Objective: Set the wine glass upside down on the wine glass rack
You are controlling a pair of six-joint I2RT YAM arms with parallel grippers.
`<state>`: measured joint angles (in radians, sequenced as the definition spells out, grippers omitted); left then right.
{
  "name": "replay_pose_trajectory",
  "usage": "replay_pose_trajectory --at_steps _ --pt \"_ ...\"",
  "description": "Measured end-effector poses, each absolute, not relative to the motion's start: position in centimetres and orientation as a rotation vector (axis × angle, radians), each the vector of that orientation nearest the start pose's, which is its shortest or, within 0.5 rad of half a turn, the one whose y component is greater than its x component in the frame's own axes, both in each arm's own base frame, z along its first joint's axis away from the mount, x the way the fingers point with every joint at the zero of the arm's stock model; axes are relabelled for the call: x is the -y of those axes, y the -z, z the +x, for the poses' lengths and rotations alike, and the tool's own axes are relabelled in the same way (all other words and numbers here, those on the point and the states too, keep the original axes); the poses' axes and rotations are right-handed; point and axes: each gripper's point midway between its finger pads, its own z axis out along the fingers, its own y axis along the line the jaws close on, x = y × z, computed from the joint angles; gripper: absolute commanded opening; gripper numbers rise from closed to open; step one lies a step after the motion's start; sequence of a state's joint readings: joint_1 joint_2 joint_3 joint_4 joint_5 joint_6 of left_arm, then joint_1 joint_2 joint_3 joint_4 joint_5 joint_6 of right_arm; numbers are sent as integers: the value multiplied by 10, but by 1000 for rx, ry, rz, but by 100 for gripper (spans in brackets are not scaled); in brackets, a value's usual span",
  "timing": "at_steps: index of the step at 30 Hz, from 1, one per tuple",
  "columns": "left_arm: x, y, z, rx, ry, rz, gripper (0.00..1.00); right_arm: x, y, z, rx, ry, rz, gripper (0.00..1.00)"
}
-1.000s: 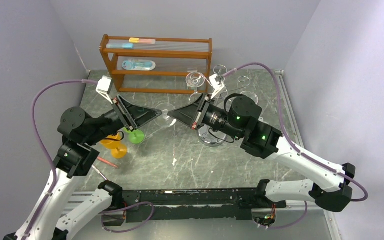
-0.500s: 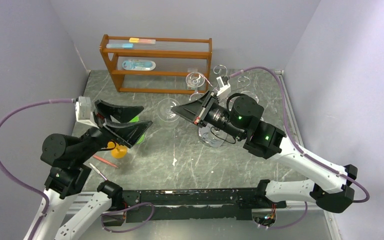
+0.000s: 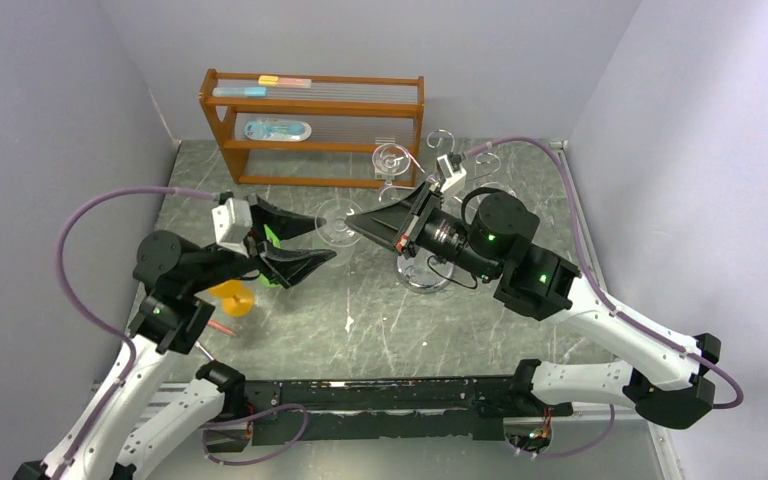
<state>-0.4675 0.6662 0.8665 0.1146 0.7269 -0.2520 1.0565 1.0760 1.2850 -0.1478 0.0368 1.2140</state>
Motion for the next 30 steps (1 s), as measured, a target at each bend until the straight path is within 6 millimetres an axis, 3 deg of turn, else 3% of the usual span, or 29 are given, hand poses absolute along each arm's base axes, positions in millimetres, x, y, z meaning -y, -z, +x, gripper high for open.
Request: replay_pose_trajectory --at_steps 10,18,24,27,28,30 --pt "245 -383 170 -1181 1132 967 36 -343 -449 149 -1837 -1726 138 0" --pt "249 -383 163 -1133 1142 1045 32 -344 -448 149 -1851 -1746 125 0" --pt "252 -376 160 -1092 1143 1130 8 -349 -441 153 -1884 -1750 128 0" --pt "253 -373 160 -1075 1130 1160 5 -349 -438 155 -1896 -1746 144 0" --pt "253 -373 160 -1072 1126 1164 5 -349 -437 156 -1899 -1745 146 1" --pt "252 -372 160 -1069 1119 1167 5 -348 -436 157 -1902 -1740 154 23"
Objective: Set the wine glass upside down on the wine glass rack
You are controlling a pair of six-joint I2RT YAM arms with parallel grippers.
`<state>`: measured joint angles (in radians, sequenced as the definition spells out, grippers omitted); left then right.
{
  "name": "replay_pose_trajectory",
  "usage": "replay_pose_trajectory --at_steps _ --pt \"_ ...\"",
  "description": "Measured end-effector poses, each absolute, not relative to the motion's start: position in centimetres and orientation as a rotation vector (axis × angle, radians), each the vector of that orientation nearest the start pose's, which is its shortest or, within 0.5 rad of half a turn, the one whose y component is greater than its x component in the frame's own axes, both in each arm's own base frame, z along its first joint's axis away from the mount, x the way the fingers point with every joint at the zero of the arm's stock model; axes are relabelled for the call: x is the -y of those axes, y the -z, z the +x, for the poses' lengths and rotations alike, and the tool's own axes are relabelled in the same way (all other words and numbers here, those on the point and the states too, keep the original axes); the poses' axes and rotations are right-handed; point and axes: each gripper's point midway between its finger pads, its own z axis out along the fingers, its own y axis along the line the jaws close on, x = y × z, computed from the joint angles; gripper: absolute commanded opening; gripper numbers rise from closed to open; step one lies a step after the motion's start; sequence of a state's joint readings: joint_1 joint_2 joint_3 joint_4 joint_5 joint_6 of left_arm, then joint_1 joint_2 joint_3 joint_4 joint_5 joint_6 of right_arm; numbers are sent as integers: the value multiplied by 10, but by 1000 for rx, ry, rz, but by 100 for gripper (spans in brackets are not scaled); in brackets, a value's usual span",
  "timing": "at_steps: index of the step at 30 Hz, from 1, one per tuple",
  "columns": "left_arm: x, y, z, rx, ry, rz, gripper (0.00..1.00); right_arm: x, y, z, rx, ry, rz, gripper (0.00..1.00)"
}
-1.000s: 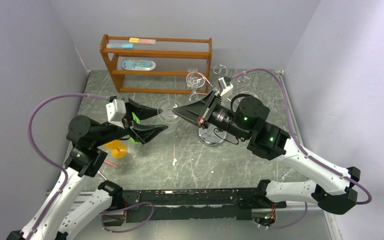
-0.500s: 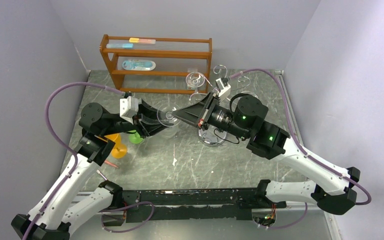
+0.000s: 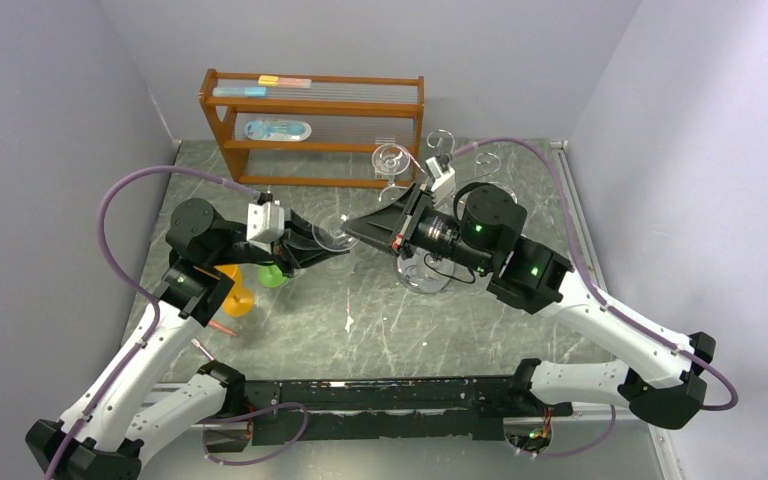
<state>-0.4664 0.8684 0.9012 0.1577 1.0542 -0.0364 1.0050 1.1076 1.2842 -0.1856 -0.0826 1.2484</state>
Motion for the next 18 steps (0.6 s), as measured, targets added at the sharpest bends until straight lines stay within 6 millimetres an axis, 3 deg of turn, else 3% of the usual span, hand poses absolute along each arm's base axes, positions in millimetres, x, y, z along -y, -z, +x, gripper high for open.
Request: replay_pose_trajectory --at_steps 1,2,5,11,18 --pt "252 -372 161 -1072 1119 1165 5 -348 -436 158 -1902 -1737 157 38" --pt "252 -371 161 -1083 1119 1158 5 -348 -436 159 -1896 -1732 160 48" --pt "251 -365 163 -1130 1125 1130 5 -344 -443 166 -1846 -1710 178 59" --pt "247 -349 165 -1215 1135 1063 5 -315 -450 181 -1741 -1560 209 63" --pt "254 -333 172 -1278 1192 1026 5 -261 -461 195 -1590 -1330 252 58"
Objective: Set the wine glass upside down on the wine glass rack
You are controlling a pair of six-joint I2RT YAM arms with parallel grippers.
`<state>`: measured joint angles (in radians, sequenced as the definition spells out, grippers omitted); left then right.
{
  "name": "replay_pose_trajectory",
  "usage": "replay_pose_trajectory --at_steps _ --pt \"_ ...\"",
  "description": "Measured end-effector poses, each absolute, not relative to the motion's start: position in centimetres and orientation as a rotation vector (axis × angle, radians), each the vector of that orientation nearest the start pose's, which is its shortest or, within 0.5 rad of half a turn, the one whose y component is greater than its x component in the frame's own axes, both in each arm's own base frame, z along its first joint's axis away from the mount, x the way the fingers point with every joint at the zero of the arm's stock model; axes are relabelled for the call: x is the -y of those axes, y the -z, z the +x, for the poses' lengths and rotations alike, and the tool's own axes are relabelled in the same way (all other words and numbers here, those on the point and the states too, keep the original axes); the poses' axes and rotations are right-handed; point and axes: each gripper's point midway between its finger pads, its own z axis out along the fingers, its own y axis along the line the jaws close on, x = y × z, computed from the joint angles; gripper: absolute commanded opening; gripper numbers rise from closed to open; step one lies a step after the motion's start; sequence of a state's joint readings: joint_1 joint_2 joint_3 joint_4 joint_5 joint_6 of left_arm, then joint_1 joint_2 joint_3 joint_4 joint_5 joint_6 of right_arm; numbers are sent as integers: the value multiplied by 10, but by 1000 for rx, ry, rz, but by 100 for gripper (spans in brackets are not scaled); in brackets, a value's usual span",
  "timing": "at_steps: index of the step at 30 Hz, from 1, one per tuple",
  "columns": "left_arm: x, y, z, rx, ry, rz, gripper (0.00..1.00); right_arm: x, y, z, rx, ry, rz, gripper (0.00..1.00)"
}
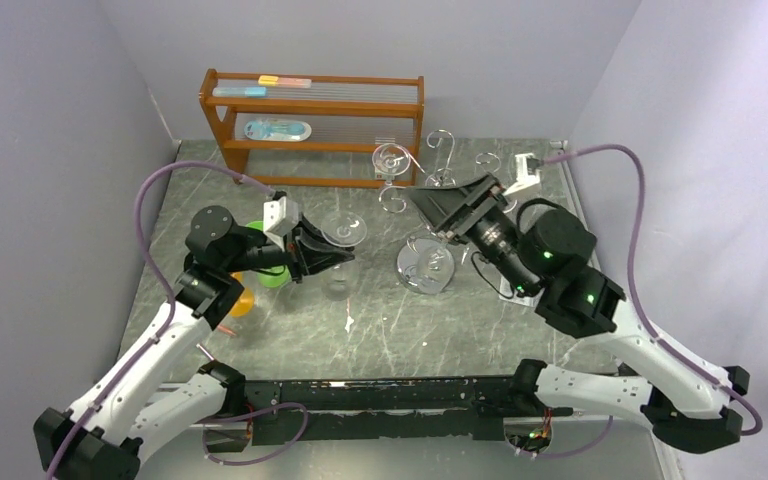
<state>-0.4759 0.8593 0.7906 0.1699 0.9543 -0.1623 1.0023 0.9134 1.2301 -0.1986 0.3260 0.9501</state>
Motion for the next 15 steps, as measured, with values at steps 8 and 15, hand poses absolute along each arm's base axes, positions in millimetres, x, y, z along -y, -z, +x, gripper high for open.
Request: replay_pose_trajectory --at_steps 8,15 --pt "294 -311 179 -1311 1288 1065 5 -206 -470 198 -1436 -1181 311 57" --pt "323 -300 211 -1327 1303 1023 5 -193 -475 202 -1397 -1120 323 56"
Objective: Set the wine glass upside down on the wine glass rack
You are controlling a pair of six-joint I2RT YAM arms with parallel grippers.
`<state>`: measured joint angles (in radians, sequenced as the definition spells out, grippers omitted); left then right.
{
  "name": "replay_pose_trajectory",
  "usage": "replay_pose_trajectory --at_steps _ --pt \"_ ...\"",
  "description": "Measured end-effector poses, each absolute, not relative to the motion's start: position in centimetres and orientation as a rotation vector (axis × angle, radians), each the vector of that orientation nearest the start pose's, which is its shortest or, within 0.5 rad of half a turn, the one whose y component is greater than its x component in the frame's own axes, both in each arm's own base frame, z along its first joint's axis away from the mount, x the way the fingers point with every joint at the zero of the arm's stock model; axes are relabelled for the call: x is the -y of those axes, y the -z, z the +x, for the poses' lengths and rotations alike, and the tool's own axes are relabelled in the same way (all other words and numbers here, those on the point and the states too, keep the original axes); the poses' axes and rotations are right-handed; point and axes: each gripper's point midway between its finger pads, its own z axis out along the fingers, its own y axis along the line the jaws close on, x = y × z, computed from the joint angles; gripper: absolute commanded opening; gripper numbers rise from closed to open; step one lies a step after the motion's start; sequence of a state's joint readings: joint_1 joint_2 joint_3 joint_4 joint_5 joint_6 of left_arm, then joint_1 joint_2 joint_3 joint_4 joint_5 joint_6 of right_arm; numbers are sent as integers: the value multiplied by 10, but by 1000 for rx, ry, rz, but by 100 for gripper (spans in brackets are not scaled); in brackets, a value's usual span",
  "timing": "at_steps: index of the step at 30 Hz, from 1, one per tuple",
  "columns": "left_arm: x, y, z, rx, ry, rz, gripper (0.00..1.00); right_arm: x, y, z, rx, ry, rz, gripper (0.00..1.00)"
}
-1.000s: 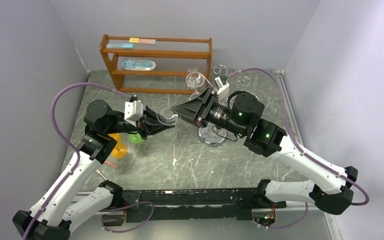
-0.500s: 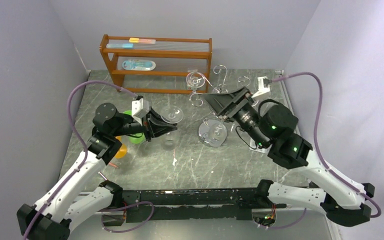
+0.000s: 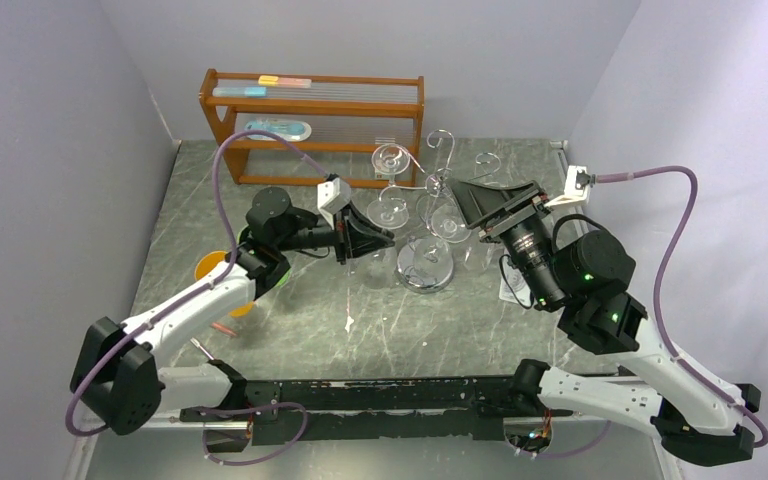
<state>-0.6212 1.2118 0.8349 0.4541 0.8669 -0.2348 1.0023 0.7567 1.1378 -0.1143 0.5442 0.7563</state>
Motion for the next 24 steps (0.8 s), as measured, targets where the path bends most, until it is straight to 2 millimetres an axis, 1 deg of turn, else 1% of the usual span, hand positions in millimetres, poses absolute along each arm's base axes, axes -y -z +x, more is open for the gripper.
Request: replay_pose_trajectory --at_steps 10,17,24 --pt "348 -315 229 -1243 1272 1062 5 -191 -473 205 -1398 -1095 328 55" --pt "353 -305 237 -1257 1242 1068 5 -192 -472 205 -1400 -1096 330 55" --pt "357 -302 240 -1266 1235 1056 5 -194 -468 206 -1409 -1098 335 54"
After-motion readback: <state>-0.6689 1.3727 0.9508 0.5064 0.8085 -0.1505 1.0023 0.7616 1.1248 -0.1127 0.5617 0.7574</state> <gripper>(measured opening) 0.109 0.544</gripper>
